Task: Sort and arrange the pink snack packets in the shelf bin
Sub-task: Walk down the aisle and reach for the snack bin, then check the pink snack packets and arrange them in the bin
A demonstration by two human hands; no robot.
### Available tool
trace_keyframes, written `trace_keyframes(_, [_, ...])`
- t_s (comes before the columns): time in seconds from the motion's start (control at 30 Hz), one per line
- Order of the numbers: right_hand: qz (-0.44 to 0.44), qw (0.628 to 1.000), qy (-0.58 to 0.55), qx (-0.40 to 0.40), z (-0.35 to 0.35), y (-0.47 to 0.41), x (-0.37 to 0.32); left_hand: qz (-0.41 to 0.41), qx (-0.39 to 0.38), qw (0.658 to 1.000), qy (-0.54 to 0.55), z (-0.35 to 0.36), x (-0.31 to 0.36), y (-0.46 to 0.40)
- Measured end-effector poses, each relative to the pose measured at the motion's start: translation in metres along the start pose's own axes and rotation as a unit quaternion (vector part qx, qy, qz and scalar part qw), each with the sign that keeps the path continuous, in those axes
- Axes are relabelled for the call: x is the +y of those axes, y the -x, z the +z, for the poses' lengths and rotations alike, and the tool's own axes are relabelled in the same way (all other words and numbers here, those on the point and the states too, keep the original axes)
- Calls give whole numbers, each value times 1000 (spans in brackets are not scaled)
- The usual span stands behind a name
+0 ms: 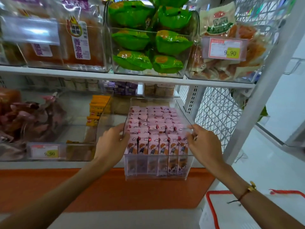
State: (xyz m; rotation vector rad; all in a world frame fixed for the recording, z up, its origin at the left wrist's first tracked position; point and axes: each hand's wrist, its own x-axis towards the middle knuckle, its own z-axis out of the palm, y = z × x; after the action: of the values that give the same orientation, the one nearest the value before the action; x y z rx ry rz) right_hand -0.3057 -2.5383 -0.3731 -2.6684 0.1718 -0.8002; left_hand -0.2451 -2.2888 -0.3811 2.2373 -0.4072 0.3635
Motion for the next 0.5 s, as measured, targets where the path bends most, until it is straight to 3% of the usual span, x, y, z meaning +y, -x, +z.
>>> trace_keyframes(0.13, [14, 1000, 0, -23, 10, -8, 4, -19, -31, 999, 29, 5, 1, -4])
trace_keyframes(0.5, [-8, 998, 8, -60, 15, 3, 2, -15, -51, 998, -18, 3, -5, 5])
